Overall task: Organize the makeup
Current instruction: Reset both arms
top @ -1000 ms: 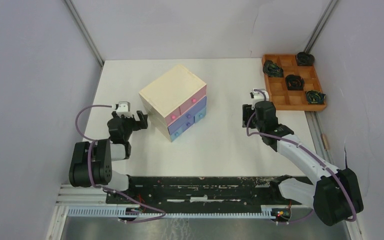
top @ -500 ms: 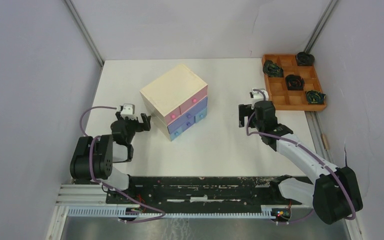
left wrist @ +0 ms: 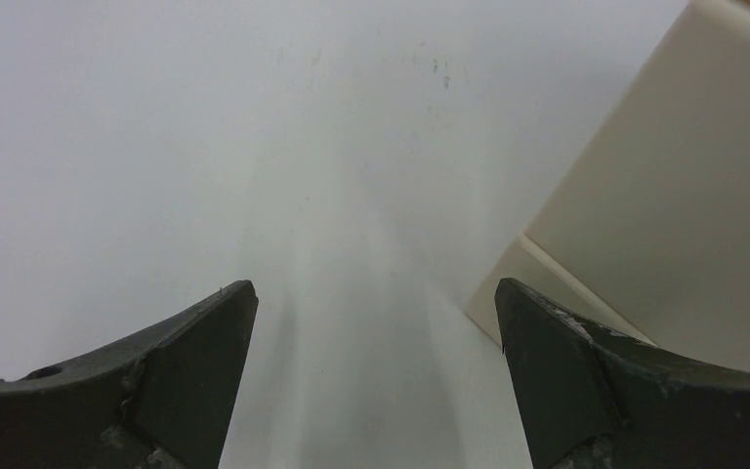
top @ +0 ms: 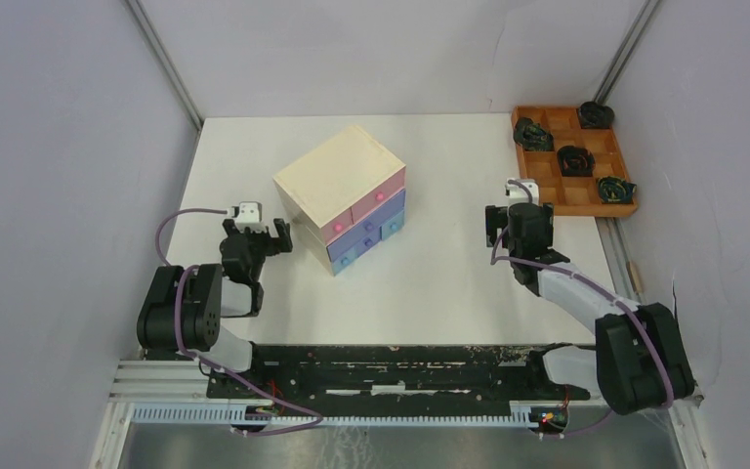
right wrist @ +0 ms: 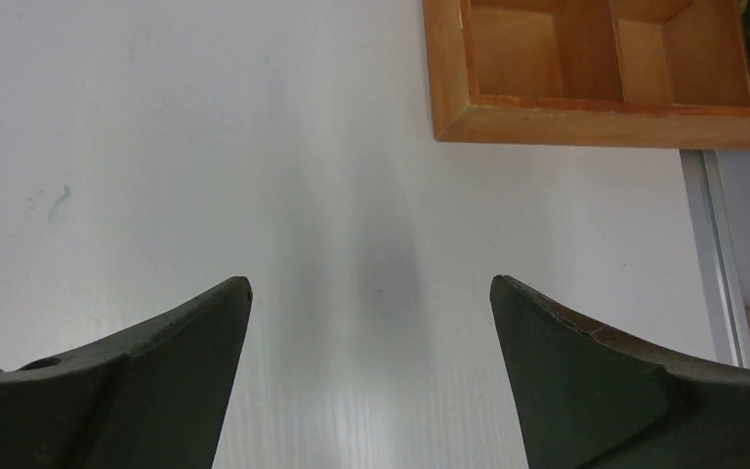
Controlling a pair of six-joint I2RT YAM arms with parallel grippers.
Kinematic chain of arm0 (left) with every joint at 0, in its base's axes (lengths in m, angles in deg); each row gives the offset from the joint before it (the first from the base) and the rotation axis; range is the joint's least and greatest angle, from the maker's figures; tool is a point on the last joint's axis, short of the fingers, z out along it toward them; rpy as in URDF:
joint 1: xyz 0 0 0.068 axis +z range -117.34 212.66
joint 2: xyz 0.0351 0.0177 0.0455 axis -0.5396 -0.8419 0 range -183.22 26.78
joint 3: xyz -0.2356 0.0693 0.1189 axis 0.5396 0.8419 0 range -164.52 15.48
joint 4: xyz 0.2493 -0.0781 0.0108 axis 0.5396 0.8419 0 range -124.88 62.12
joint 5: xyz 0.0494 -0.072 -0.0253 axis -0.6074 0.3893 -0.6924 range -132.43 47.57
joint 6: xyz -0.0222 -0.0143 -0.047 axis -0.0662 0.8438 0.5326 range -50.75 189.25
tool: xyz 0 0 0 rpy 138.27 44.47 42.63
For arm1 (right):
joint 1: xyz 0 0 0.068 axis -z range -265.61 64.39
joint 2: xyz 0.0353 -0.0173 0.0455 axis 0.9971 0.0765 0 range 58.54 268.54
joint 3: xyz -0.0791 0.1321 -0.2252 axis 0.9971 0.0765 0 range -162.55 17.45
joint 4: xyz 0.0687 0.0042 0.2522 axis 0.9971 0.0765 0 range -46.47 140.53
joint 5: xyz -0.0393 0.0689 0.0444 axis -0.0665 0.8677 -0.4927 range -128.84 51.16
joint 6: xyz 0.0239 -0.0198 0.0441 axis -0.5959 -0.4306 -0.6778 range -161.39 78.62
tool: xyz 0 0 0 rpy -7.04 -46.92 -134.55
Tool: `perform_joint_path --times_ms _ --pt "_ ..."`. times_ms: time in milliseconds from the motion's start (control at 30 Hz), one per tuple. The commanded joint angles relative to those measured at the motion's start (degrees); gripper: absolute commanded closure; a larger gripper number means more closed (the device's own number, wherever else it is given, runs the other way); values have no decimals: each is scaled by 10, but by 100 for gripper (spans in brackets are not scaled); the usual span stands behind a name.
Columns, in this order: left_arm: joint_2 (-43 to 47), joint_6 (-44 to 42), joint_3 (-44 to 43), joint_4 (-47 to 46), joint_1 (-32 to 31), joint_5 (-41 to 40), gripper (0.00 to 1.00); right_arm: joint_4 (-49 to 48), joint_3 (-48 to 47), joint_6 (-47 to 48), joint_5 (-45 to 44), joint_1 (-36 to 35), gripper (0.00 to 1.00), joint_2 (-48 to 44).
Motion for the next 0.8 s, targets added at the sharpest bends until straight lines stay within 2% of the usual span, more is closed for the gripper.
perform_joint_path --times_ms 0,200,400,600,633,700,767 --pt "3 3 -12 -29 -3 -29 1 -110 11 41 -29 17 0 42" --pt "1 2 -18 -19 -9 -43 1 -236 36 53 -3 37 0 93" --pt "1 2 -19 -18 -10 -45 1 -308 52 45 28 50 0 143" --pt "0 3 -21 -16 -12 -55 1 -488 127 34 65 76 0 188" --pt "0 4 -22 -13 -13 -61 1 -495 122 33 71 79 0 193" --pt "0 3 -23 -12 -15 -64 1 -401 90 21 121 102 0 179" --pt "0 3 -23 -11 -16 -65 1 -405 90 9 154 123 0 184"
